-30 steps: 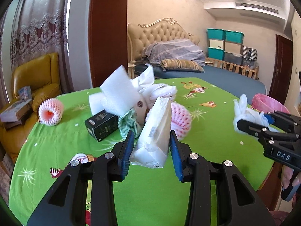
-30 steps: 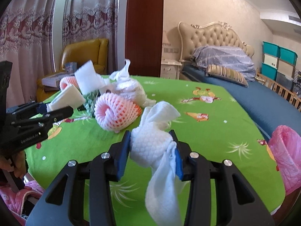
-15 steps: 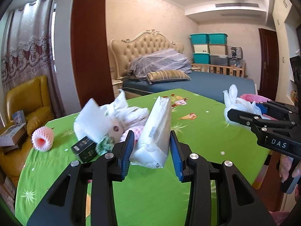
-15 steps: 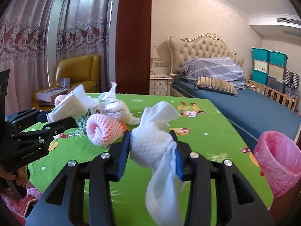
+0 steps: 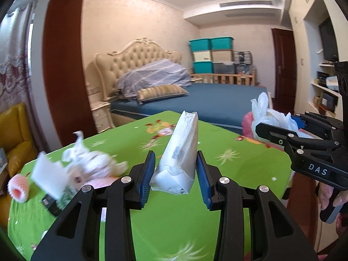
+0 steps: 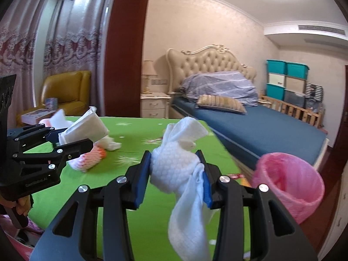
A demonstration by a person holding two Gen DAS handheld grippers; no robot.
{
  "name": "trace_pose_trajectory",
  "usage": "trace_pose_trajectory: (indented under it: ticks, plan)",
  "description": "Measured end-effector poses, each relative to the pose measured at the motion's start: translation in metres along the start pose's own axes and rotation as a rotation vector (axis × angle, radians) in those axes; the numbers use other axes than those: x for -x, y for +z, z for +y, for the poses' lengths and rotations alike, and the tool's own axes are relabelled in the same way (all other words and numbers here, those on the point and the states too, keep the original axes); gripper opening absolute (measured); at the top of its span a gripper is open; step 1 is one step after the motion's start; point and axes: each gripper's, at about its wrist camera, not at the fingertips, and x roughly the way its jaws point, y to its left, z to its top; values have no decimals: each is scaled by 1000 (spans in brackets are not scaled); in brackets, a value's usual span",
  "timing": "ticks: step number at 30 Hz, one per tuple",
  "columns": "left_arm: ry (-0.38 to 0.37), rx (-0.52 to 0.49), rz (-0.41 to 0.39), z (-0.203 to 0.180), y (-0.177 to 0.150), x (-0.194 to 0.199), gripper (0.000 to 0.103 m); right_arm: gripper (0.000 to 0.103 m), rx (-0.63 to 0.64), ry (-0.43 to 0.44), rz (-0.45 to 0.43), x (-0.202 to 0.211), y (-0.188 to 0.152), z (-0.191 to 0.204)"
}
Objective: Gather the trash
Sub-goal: 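Carry the tissue and packet to the pink wastebasket with both tools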
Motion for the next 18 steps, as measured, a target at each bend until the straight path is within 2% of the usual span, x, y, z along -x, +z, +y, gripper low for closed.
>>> trace_pose_trajectory:
  ticks: [11,18]
  plan:
    - [-182,-56,17,-71,33,-45,37,40,-60,-175,6,23,-17,-83]
    - [-271,-76,28,-112,52,-74,37,41,-136,-265,19,33,-35,-146]
